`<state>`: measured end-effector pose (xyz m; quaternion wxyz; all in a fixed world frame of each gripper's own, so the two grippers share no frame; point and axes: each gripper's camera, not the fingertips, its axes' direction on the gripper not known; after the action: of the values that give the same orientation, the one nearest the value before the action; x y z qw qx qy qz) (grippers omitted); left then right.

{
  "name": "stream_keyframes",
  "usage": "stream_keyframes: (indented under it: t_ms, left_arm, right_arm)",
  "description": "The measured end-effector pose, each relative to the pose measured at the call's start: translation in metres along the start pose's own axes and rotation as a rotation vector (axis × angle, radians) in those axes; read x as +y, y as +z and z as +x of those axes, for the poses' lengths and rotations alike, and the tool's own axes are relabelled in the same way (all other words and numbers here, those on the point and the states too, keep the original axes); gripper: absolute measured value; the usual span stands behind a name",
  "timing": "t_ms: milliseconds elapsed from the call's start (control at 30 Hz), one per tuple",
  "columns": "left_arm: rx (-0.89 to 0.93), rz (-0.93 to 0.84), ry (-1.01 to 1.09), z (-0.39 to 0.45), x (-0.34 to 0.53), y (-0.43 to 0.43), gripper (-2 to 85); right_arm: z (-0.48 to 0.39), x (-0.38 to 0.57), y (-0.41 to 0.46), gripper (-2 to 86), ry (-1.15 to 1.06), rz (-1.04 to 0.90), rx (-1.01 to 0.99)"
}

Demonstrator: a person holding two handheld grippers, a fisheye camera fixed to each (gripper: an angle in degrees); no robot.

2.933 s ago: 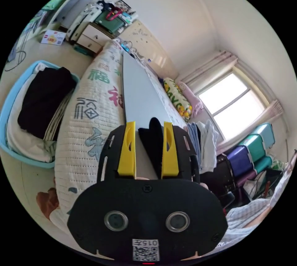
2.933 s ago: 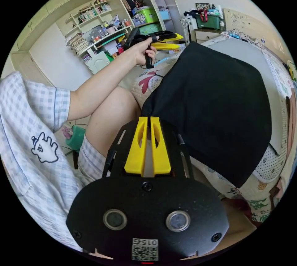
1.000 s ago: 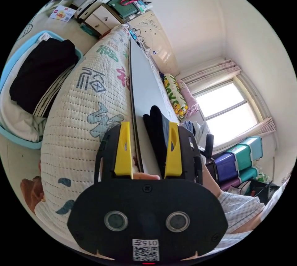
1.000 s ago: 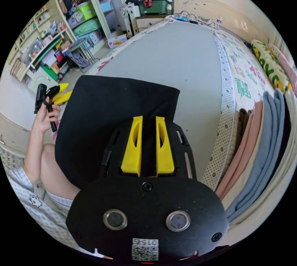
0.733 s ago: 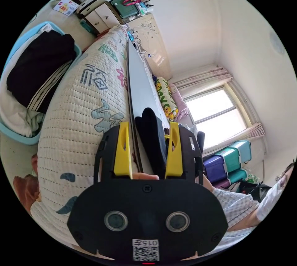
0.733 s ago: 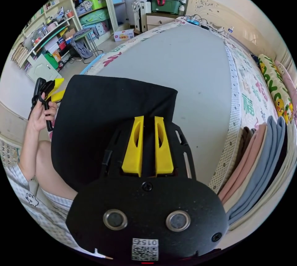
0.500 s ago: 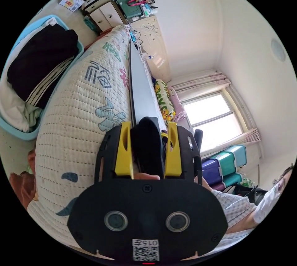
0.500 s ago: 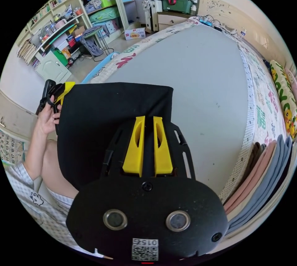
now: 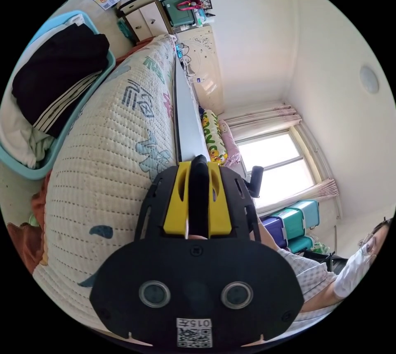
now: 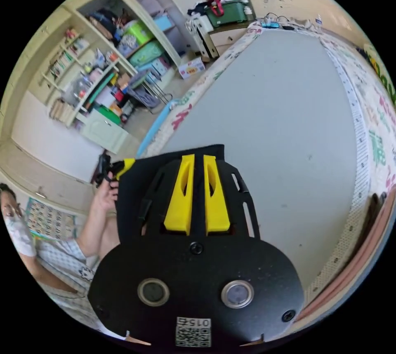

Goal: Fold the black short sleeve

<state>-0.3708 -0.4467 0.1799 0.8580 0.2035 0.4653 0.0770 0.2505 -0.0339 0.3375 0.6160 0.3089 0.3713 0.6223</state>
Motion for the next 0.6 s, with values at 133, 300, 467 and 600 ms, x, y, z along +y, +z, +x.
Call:
stream_keyframes:
  t_ms: [133, 300, 467, 600]
  left_arm:
    - [-0.011, -0.010, 0.005, 0.000, -0.005, 0.002, 6.2]
    - [-0.009, -0.046, 0.021, 0.001, -0.012, 0.008, 13.0]
    - [-0.007, -0.114, 0.052, 0.004, -0.020, 0.017, 12.8]
    - [0.013, -0.125, 0.040, 0.000, -0.024, 0.019, 9.8]
  right_arm:
    - [0.040, -0.009, 0.025, 7.9, 0.049, -0.012, -0.041]
    - [0.072, -0.027, 0.073, 10.9, 0.015, -0.108, -0.052]
    - [0.104, -0.049, 0.095, 12.0, -0.064, -0.211, -0.162]
    - [0.148, -0.066, 0.111, 11.9, -0.040, -0.268, -0.274]
